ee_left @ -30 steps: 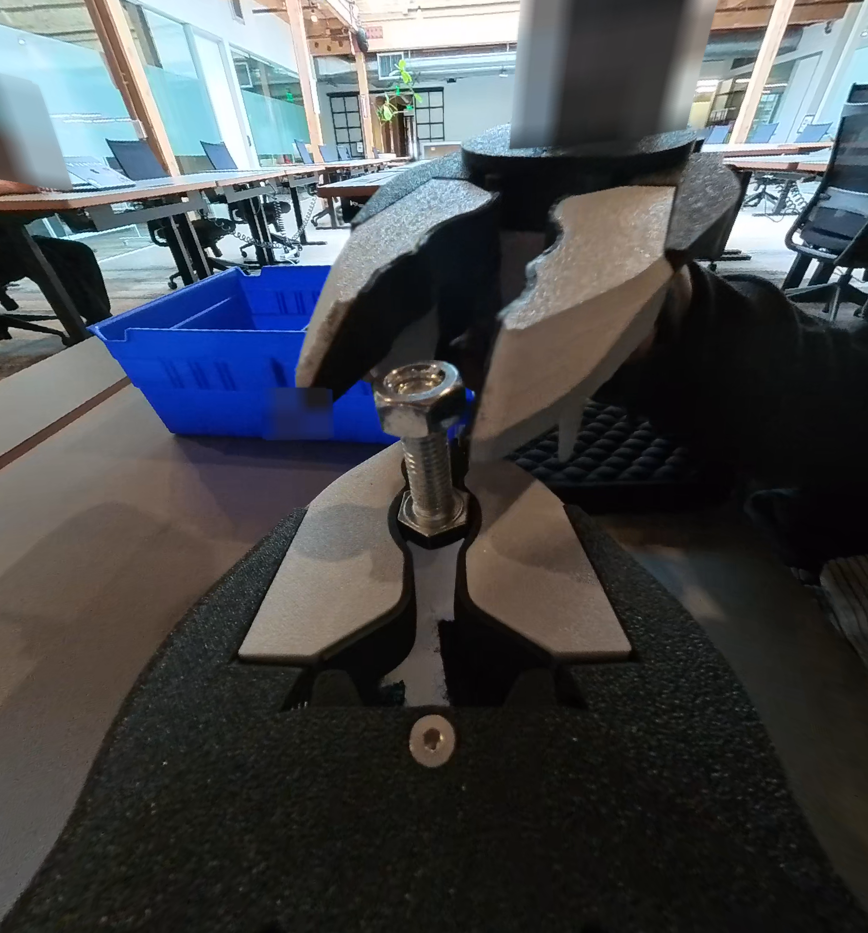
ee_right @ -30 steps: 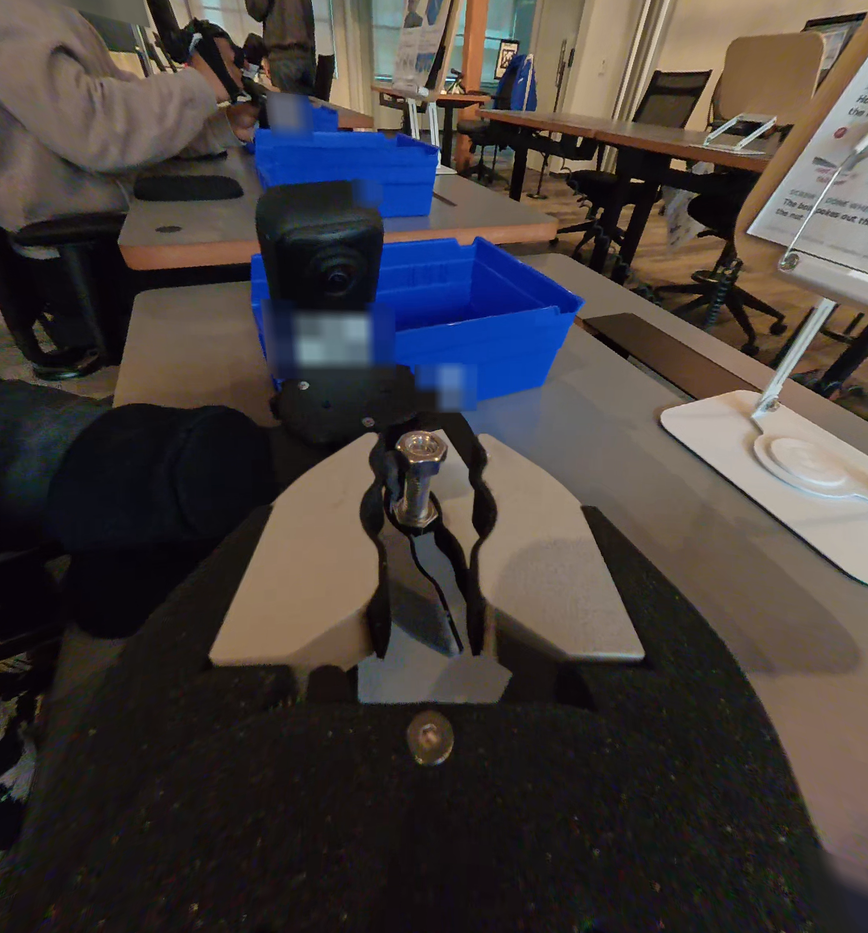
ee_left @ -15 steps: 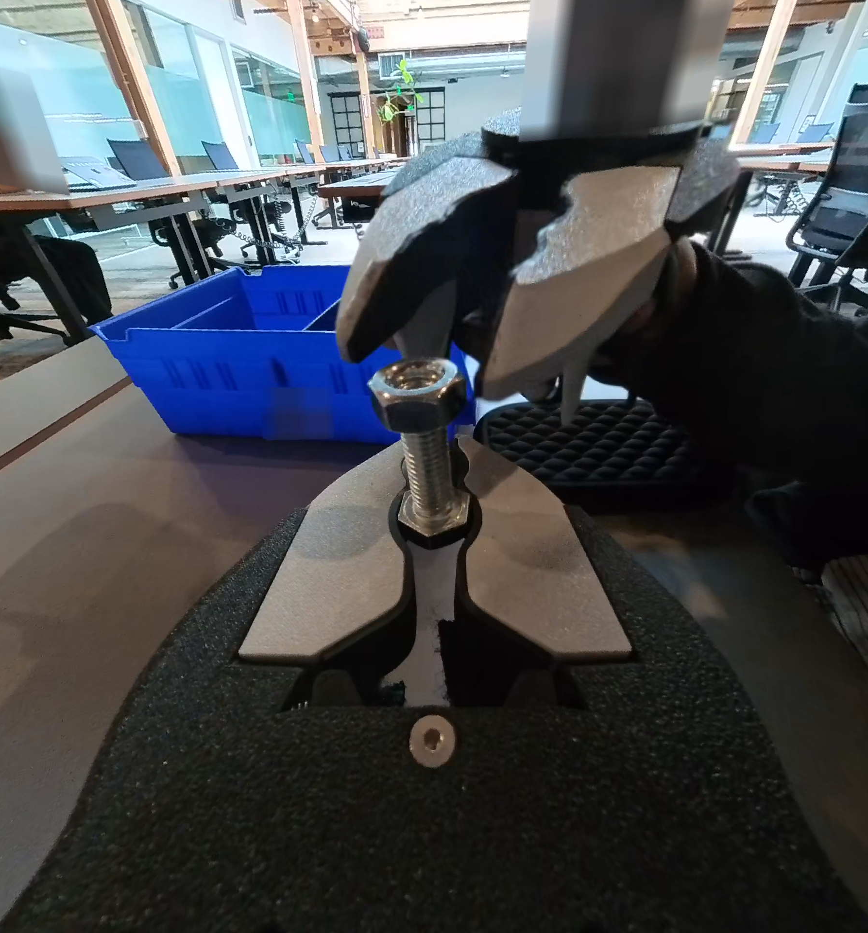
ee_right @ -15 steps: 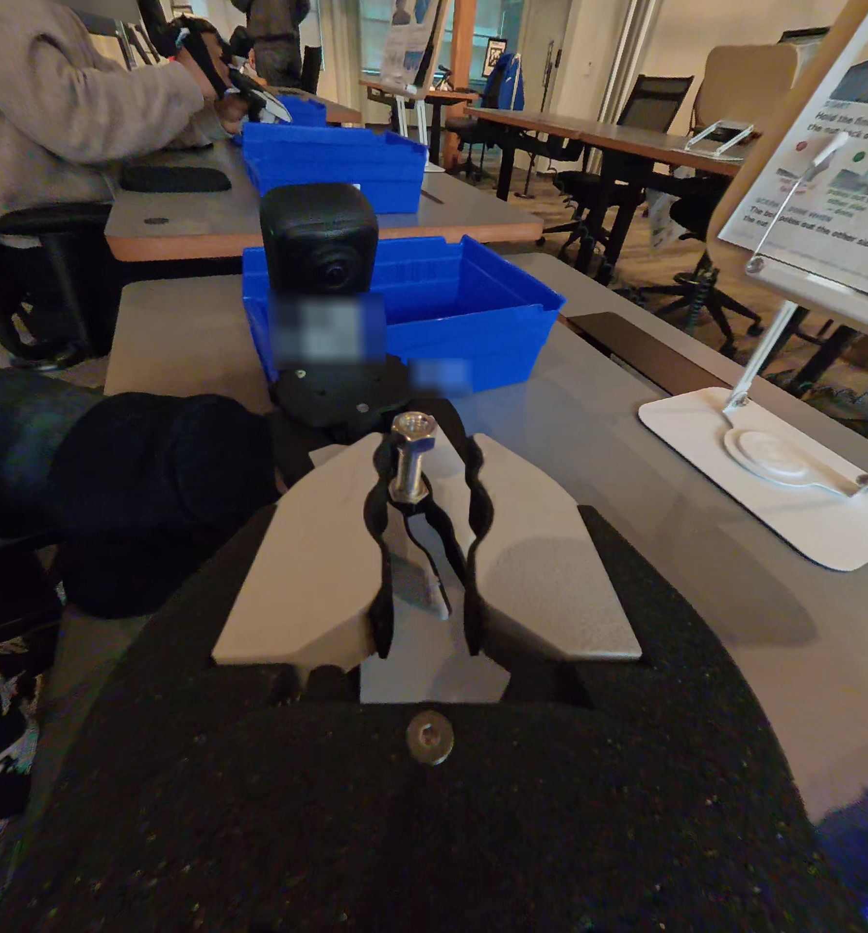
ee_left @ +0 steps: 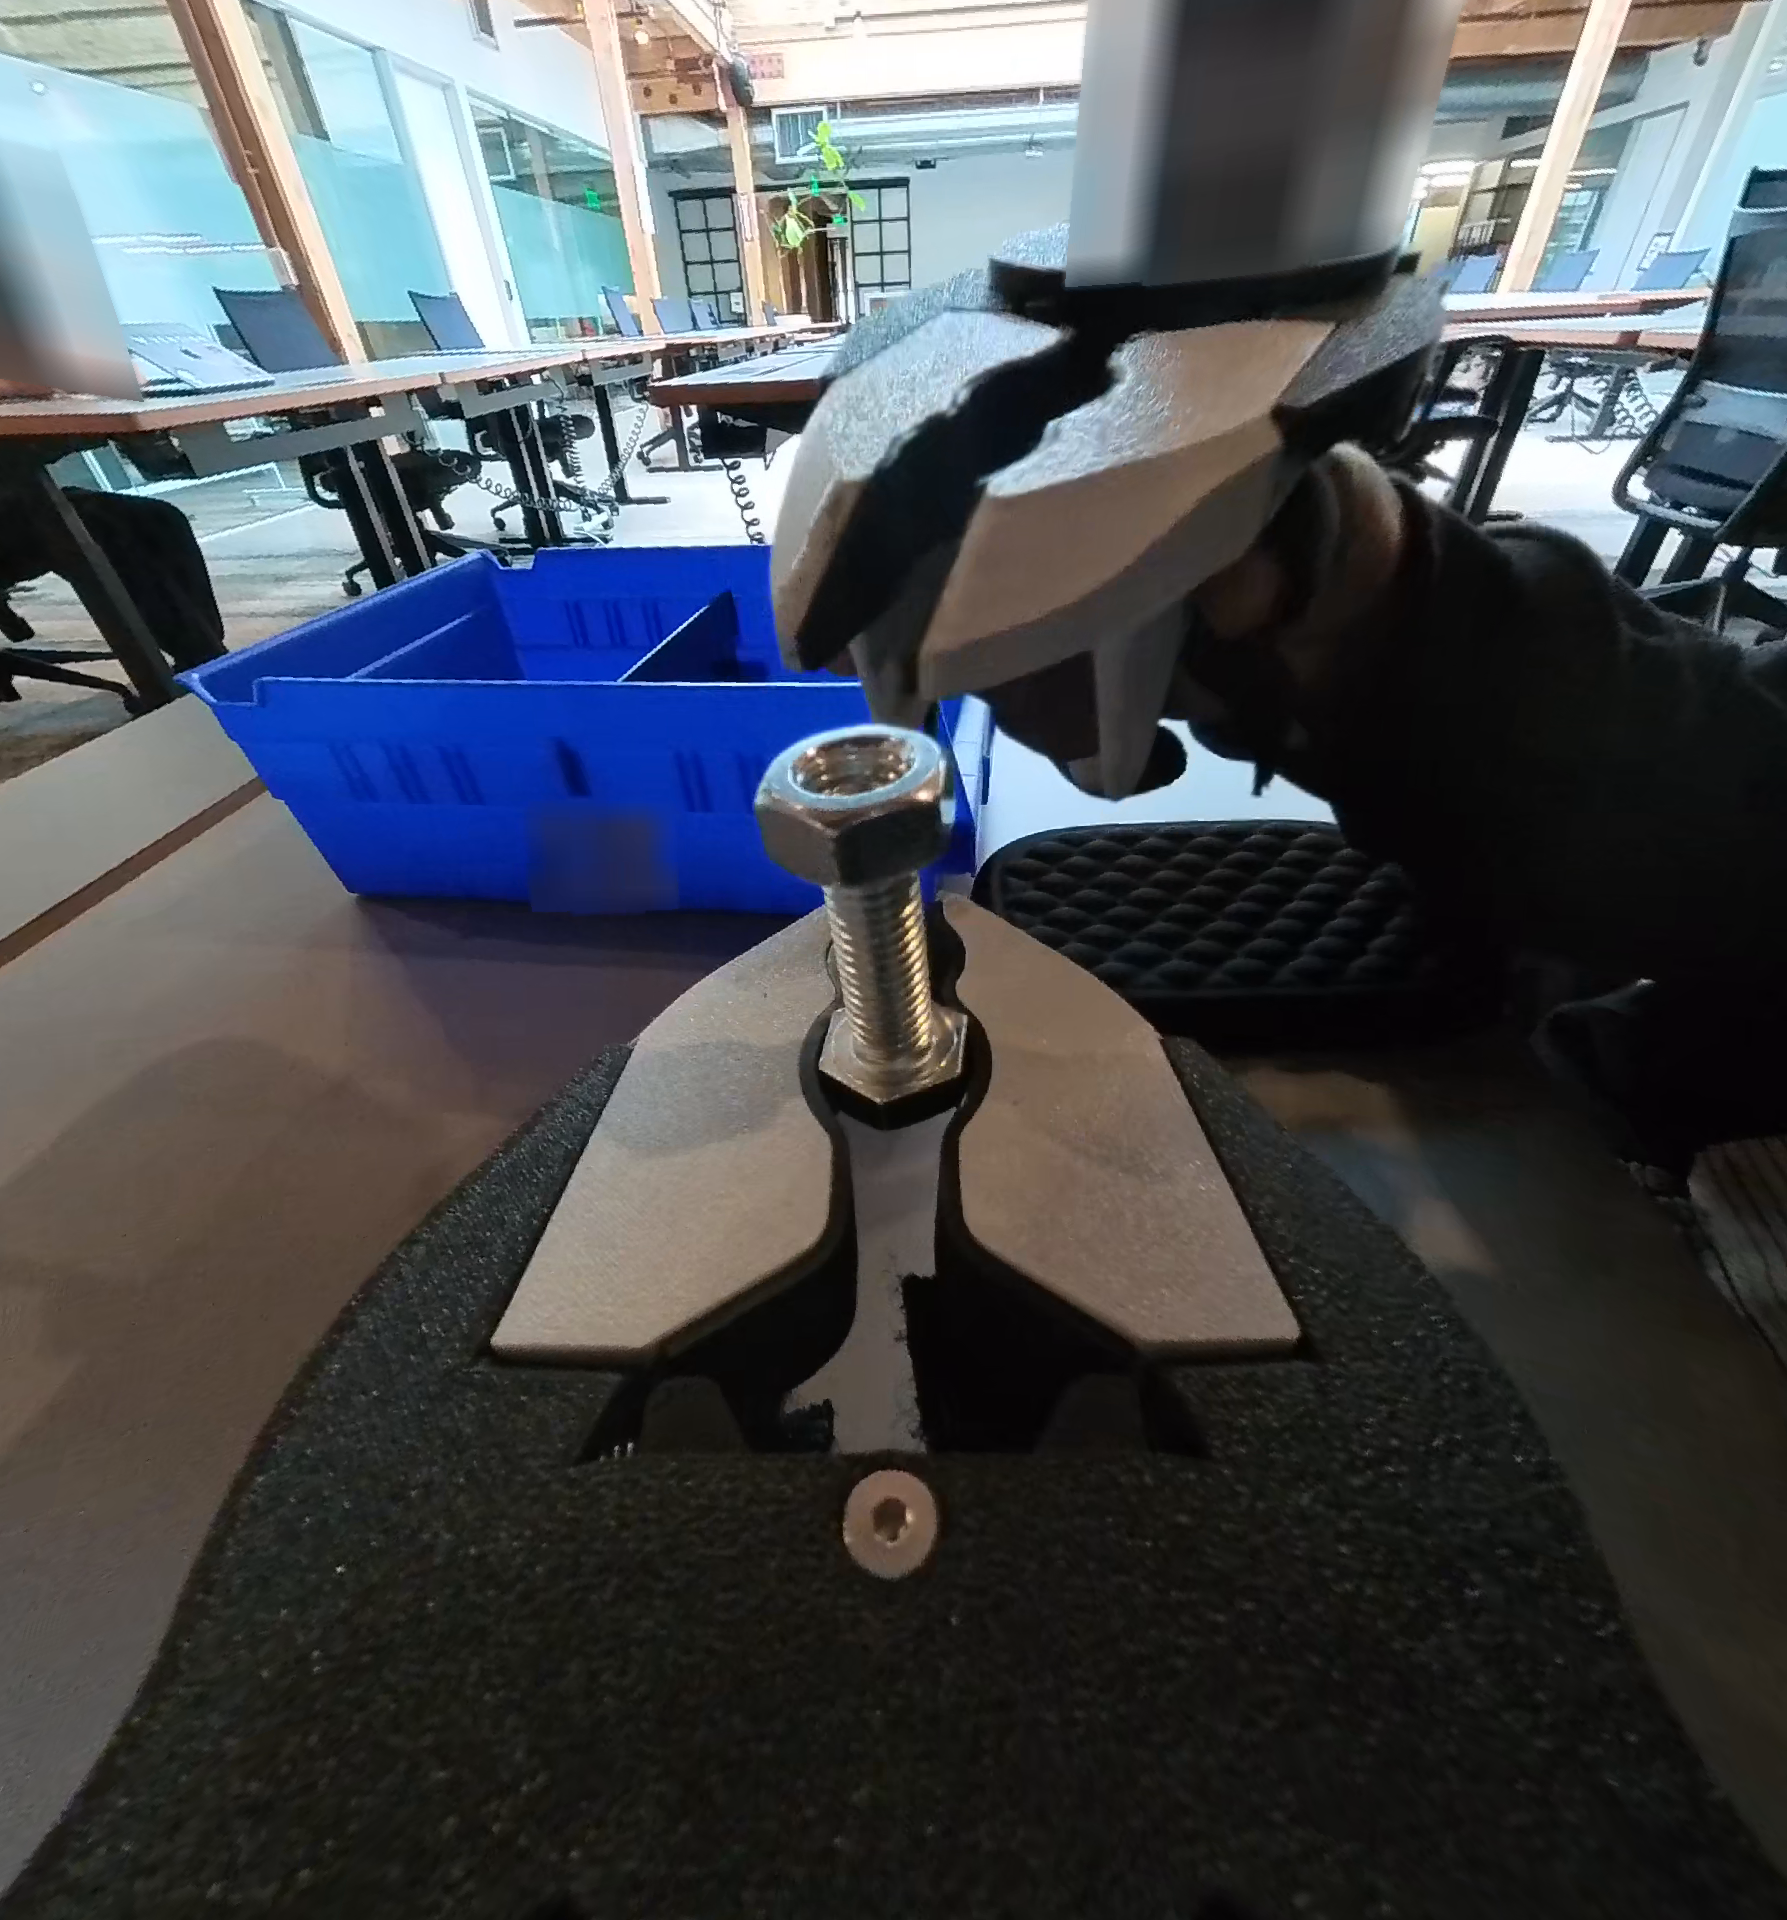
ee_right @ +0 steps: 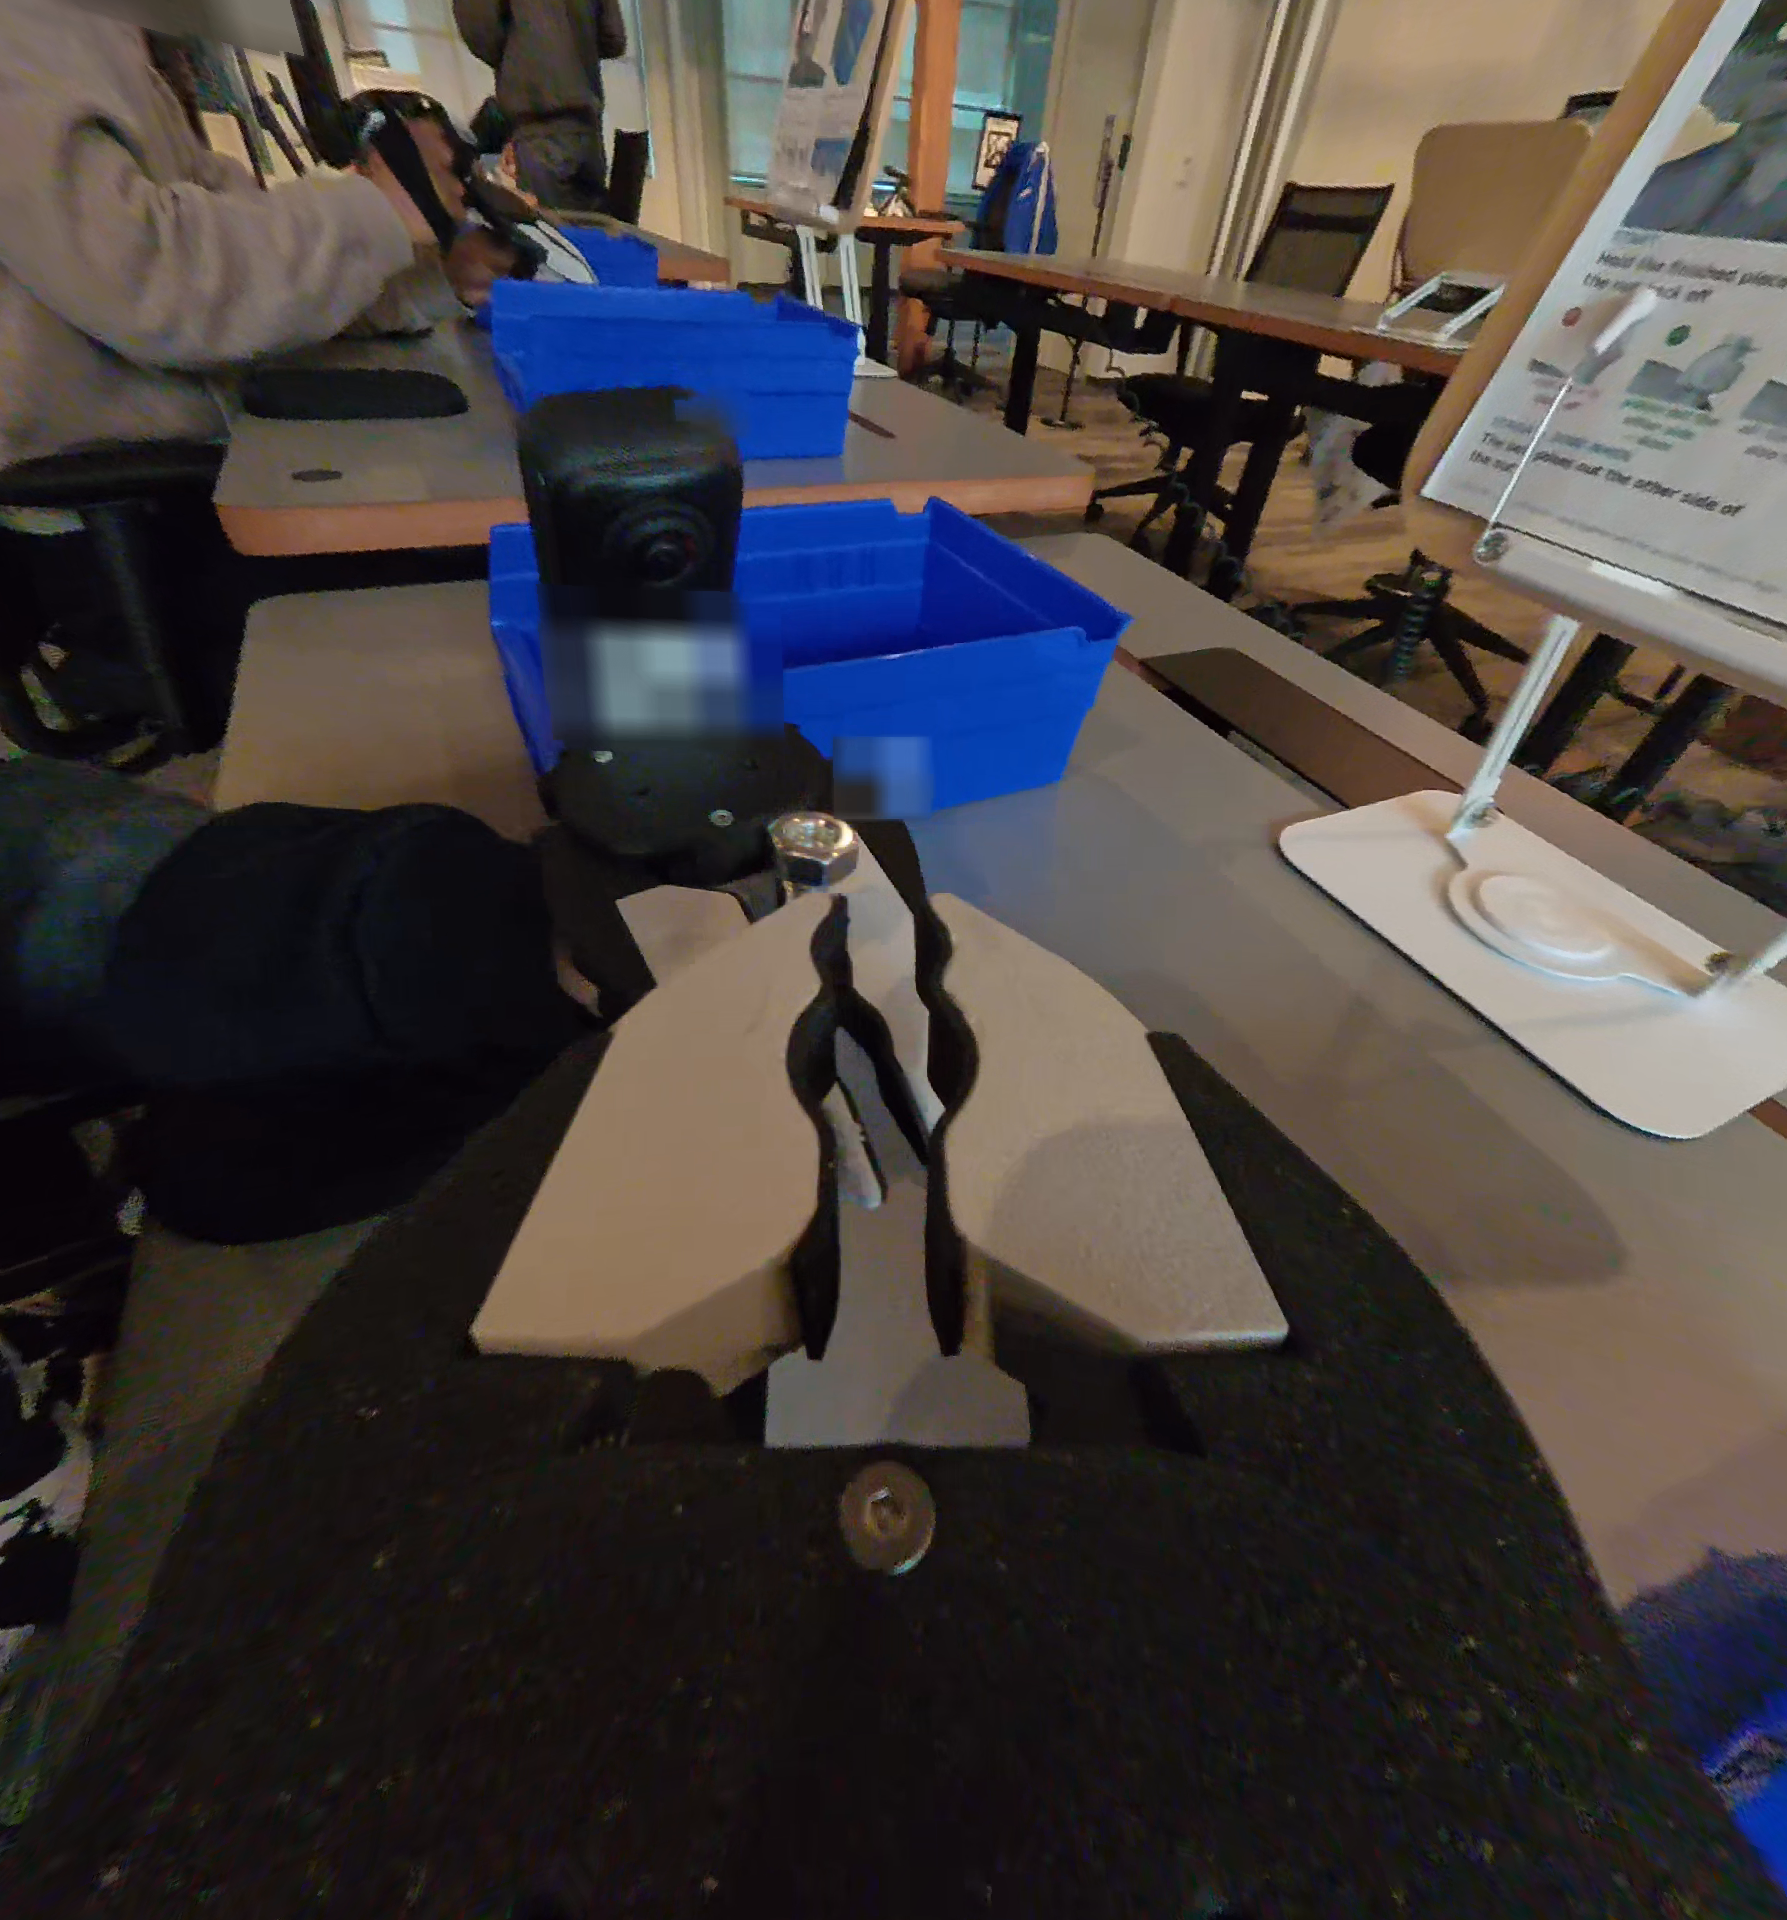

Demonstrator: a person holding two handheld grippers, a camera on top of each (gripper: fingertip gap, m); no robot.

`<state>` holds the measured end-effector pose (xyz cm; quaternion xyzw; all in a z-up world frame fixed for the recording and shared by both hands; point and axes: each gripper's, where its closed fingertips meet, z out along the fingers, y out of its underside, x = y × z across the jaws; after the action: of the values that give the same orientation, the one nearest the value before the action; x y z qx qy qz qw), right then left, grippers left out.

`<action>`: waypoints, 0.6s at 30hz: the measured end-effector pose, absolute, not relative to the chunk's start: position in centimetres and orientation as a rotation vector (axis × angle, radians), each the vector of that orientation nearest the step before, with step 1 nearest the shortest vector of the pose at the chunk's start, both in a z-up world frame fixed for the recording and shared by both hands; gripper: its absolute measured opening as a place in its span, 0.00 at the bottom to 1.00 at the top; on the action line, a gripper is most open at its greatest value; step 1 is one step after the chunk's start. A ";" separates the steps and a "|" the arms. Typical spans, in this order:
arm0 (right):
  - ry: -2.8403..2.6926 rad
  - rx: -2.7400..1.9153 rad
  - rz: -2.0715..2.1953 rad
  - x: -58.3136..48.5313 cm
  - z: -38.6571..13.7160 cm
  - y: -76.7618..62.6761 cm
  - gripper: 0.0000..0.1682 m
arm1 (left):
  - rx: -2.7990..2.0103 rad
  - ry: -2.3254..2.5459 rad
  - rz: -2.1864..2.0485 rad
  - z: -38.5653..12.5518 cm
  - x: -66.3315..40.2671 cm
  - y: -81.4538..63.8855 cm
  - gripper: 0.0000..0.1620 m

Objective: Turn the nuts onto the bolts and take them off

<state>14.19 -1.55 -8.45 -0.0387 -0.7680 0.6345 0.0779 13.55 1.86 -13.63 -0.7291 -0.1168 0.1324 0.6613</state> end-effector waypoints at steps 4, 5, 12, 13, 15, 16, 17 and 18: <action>-2.356 -0.088 1.854 14.9 -8.8 -2.9 0.16 | -1.651 -0.266 0.301 -13.7 13.5 1.9 0.07; -2.375 -0.078 1.845 15.2 -9.0 -3.4 0.18 | -1.650 -0.268 0.301 -13.7 13.5 1.8 0.07; -2.432 -0.066 1.789 15.3 -9.7 -4.8 0.15 | -1.653 -0.266 0.300 -13.7 13.6 1.8 0.07; -2.418 -0.067 1.796 15.2 -9.5 -4.7 0.11 | -1.652 -0.263 0.297 -13.7 13.6 1.9 0.07; -2.417 -0.058 1.805 15.2 -9.4 -4.5 0.11 | -1.653 -0.257 0.290 -13.6 13.7 2.0 0.07; -2.425 -0.051 1.807 15.3 -9.4 -4.5 0.11 | -1.657 -0.252 0.286 -13.7 13.8 2.0 0.07; -2.430 -0.039 1.807 15.4 -9.5 -4.4 0.11 | -1.661 -0.247 0.280 -13.8 13.9 2.1 0.07; -2.433 -0.019 1.811 15.5 -9.5 -4.4 0.11 | -1.663 -0.238 0.270 -13.8 14.1 2.2 0.07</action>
<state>15.50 -4.37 -9.51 -0.0062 -0.8010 0.5962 0.0542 14.06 2.17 -13.79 -0.7348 -0.1052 0.1195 0.6593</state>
